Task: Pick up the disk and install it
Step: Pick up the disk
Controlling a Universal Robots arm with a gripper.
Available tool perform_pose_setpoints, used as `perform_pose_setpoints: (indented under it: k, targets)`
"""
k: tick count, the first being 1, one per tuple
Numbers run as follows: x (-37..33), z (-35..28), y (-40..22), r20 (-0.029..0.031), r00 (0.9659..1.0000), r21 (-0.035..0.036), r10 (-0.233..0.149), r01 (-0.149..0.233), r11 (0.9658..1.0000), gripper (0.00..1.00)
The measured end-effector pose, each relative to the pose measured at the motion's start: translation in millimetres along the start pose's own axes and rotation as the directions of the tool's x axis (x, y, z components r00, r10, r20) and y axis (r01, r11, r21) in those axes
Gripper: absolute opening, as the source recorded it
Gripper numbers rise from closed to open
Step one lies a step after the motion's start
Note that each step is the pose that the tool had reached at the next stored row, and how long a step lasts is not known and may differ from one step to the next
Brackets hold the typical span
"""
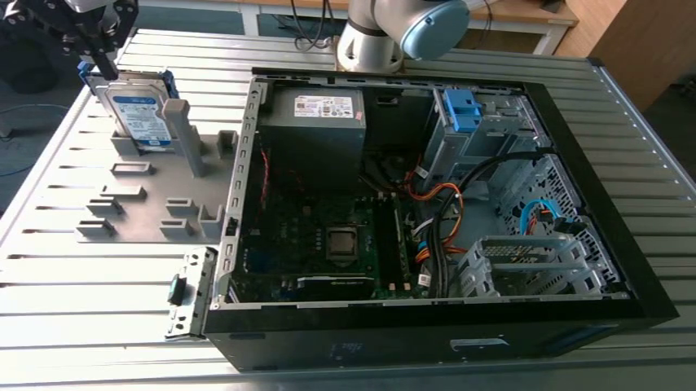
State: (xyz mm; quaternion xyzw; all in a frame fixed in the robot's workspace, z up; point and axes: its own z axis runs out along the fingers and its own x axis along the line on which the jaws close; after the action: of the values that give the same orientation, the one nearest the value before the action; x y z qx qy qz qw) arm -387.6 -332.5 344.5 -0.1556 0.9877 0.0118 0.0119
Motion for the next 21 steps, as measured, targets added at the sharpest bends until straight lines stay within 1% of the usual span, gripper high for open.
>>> perform_pose_setpoints:
  k: [4, 7, 9, 15, 21]
  targets:
    - [0.0, 0.0, 0.0, -0.0009, 0.9989, -0.0013, -0.047, 0.047, 0.9989, 0.11]
    - [0.0, 0.1, 0.0, -0.0014, 0.9968, -0.0022, -0.079, 0.079, 0.9968, 0.11]
    - [0.0, 0.1, 0.0, -0.0019, 0.9948, -0.0028, -0.102, 0.102, 0.9948, 0.11]
    - [0.0, 0.1, 0.0, -0.0027, 0.9874, -0.0045, -0.158, 0.158, 0.9874, 0.11]
    - [0.0, 0.1, 0.0, -0.0034, 0.9777, -0.0061, -0.210, 0.210, 0.9777, 0.11]
